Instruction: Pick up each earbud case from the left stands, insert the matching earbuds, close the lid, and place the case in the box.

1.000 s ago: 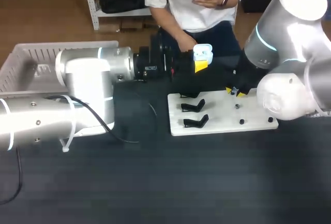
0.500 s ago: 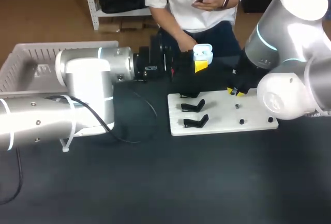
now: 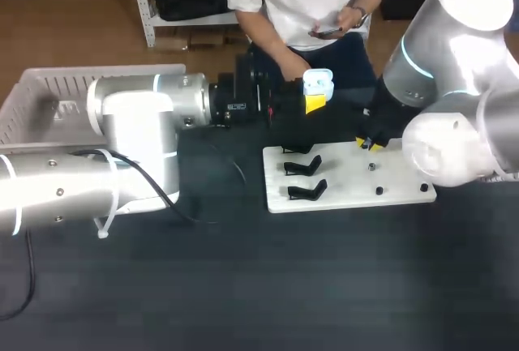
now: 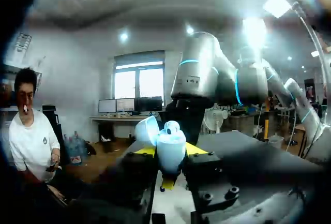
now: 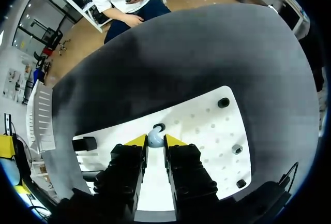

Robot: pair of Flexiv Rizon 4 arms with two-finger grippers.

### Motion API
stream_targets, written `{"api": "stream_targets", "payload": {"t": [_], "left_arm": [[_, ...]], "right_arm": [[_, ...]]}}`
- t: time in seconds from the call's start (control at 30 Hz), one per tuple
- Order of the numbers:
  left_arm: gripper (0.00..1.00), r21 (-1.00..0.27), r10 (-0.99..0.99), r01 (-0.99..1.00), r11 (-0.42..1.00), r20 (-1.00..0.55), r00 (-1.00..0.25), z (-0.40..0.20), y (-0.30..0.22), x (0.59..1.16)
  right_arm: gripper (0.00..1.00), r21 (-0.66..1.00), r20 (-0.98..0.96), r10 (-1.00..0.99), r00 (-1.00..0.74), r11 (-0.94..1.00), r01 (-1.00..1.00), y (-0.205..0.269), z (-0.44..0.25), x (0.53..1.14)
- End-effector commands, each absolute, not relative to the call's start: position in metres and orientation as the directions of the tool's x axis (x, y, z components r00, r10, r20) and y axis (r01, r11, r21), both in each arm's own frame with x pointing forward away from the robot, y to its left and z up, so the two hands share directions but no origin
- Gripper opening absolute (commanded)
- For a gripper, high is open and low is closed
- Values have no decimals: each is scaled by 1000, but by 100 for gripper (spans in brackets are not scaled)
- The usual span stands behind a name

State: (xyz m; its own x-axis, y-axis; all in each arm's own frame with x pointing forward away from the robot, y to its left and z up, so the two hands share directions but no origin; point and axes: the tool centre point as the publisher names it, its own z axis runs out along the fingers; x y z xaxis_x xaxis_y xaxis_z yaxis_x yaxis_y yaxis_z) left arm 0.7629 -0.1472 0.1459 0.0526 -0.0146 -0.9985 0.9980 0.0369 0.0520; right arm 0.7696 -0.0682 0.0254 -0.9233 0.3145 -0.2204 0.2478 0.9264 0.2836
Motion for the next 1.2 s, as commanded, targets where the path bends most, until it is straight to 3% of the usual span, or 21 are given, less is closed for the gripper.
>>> {"api": "stream_targets", "payload": {"t": [0.03,0.53,0.9,1.2], "left_arm": [[0,57,-20,997,43,-998,58,145,-147,761],[0,57,-20,997,43,-998,58,145,-147,761],[0,57,-20,997,43,-998,58,145,-147,761],[0,57,-20,997,43,-998,58,145,-147,761]], "right_arm": [[0,280,-224,321,-920,926,254,-69,36,762],[0,287,-157,215,-964,944,164,-74,98,719],[0,216,-187,-100,-977,966,-140,-53,162,659],[0,138,-204,-437,-876,873,-467,-15,205,622]]}}
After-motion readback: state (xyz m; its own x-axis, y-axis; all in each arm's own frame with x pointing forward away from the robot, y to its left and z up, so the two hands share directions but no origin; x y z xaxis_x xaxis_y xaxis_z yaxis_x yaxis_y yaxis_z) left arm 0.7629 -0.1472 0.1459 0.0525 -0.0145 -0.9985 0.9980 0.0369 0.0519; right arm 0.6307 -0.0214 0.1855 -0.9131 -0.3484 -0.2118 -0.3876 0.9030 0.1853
